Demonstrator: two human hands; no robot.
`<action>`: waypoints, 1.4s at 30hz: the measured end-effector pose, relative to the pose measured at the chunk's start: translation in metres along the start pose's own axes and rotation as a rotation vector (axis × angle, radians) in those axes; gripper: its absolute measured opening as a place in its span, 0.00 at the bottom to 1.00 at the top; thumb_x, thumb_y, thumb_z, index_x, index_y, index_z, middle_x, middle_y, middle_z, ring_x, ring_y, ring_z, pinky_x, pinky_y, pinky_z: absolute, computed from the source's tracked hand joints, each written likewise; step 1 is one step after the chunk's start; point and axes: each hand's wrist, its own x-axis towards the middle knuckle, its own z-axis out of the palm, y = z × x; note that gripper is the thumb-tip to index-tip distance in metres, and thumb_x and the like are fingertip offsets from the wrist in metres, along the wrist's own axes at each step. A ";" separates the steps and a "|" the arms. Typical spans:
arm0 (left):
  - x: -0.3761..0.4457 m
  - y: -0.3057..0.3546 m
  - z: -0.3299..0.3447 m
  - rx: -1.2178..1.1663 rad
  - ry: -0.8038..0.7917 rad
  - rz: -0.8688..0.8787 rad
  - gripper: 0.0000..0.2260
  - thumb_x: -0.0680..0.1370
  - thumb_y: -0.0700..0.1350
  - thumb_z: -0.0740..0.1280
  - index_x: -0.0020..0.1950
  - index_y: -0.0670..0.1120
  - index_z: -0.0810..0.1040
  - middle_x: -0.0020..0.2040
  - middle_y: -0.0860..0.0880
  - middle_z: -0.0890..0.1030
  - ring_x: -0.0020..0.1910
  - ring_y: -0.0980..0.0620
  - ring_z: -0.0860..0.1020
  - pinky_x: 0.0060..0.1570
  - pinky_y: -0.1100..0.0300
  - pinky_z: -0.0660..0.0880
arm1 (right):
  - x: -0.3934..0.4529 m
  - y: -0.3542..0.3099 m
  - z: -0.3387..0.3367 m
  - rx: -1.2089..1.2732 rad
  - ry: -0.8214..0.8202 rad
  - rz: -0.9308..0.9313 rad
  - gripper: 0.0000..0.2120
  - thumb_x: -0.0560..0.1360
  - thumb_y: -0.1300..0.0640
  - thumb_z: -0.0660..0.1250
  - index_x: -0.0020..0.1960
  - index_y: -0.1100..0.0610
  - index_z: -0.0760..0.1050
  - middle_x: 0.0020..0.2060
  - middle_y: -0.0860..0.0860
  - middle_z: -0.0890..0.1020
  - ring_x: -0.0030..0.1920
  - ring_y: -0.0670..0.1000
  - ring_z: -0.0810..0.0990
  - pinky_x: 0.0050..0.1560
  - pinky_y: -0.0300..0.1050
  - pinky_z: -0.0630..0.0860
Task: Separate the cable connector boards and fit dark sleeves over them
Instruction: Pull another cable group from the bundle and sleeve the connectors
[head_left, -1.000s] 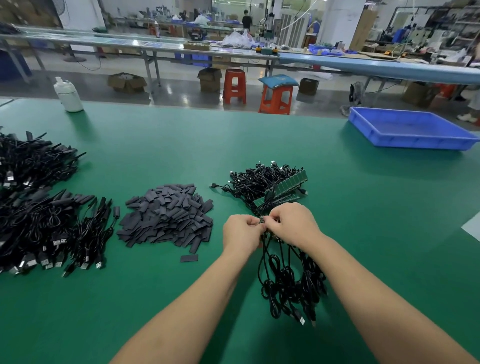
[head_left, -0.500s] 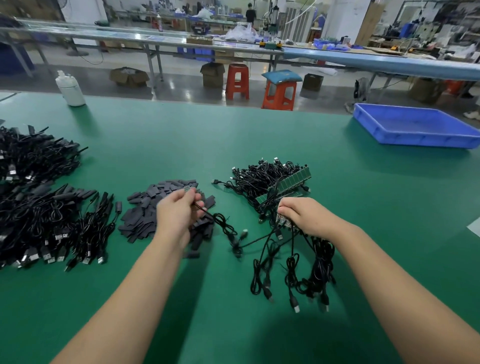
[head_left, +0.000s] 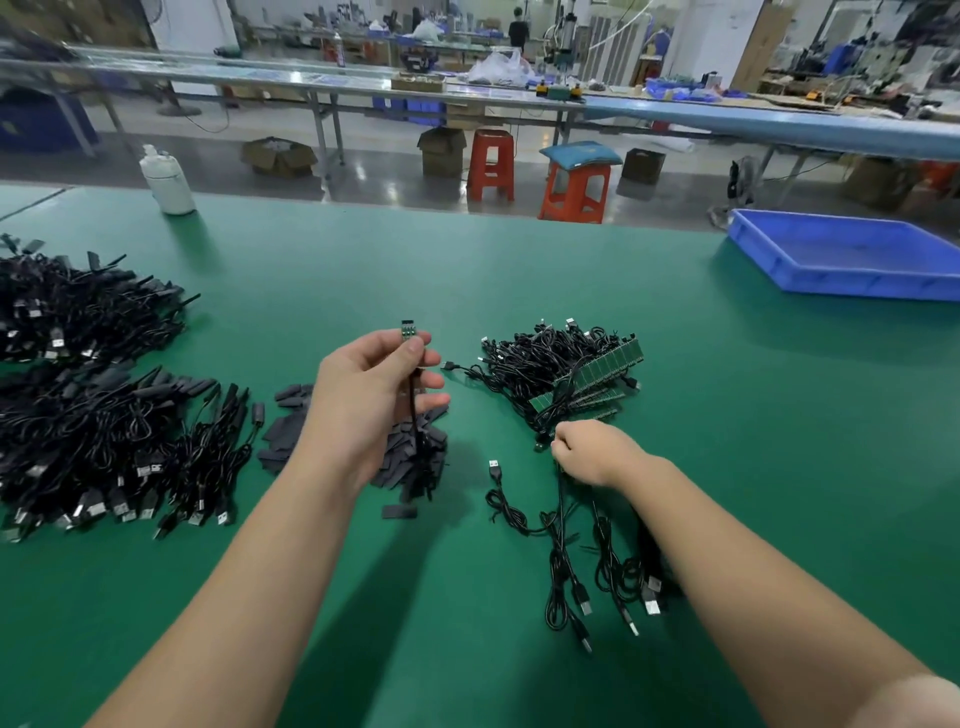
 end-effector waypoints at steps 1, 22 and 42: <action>-0.001 -0.002 0.001 -0.001 -0.008 -0.014 0.04 0.80 0.37 0.66 0.50 0.38 0.79 0.39 0.45 0.81 0.33 0.50 0.78 0.33 0.60 0.79 | 0.003 -0.001 0.006 -0.015 0.011 0.005 0.12 0.83 0.52 0.52 0.47 0.55 0.71 0.42 0.51 0.76 0.41 0.52 0.74 0.41 0.49 0.71; 0.006 -0.048 -0.013 0.429 -0.211 -0.052 0.01 0.76 0.38 0.71 0.46 0.43 0.83 0.37 0.49 0.84 0.34 0.57 0.81 0.36 0.68 0.75 | -0.050 -0.126 0.020 1.548 0.061 -0.136 0.14 0.84 0.50 0.56 0.41 0.53 0.69 0.27 0.47 0.61 0.26 0.47 0.59 0.27 0.41 0.62; 0.011 -0.150 -0.115 1.393 -0.075 -0.115 0.09 0.73 0.59 0.73 0.45 0.58 0.76 0.49 0.53 0.70 0.46 0.50 0.76 0.47 0.56 0.75 | -0.053 -0.126 0.093 1.097 -0.008 0.132 0.09 0.82 0.55 0.62 0.56 0.53 0.81 0.44 0.45 0.85 0.21 0.45 0.65 0.24 0.38 0.67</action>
